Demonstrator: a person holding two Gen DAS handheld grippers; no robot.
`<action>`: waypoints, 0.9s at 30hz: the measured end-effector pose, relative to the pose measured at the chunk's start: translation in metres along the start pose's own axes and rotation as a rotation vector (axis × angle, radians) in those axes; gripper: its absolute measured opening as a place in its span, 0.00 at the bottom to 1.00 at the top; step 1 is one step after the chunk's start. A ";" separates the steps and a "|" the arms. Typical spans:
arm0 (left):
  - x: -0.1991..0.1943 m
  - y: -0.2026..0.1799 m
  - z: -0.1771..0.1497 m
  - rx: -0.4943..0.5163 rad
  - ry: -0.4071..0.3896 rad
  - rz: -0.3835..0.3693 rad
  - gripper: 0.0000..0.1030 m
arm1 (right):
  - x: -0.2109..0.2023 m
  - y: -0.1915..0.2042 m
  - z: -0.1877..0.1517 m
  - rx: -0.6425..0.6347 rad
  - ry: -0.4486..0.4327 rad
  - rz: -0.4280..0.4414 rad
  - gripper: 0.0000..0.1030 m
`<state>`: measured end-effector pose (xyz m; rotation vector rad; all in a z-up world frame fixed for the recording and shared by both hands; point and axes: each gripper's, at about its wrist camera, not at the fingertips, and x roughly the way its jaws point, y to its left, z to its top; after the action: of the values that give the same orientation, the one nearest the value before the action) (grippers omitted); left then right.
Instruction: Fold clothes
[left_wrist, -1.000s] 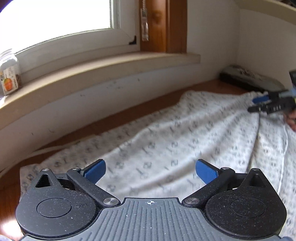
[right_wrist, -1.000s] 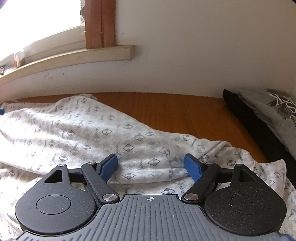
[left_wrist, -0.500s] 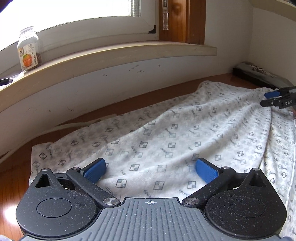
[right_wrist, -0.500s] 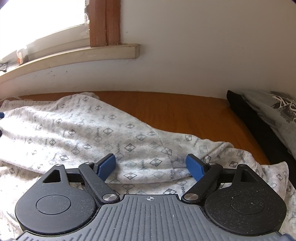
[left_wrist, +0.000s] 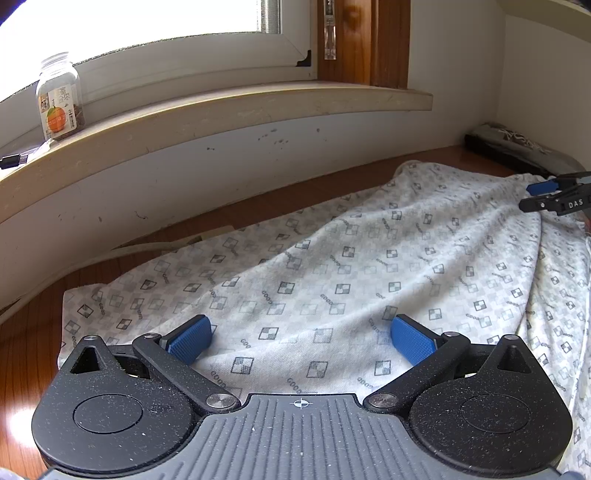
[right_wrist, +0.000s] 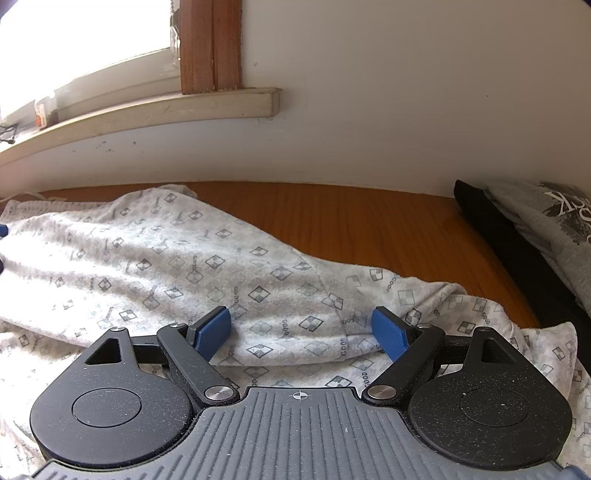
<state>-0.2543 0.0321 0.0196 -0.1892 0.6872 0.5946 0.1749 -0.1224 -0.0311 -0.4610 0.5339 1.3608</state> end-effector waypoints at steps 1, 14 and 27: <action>0.000 0.000 0.000 0.000 0.000 0.000 1.00 | 0.000 0.000 0.000 0.000 0.000 0.001 0.80; -0.031 -0.042 -0.010 -0.010 -0.081 -0.082 1.00 | 0.003 0.005 0.002 0.003 0.002 -0.008 0.82; -0.023 -0.075 -0.030 0.087 -0.011 -0.082 1.00 | 0.003 0.003 0.001 0.007 -0.002 -0.005 0.82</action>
<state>-0.2418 -0.0502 0.0102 -0.1328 0.6903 0.4864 0.1725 -0.1187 -0.0320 -0.4557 0.5354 1.3538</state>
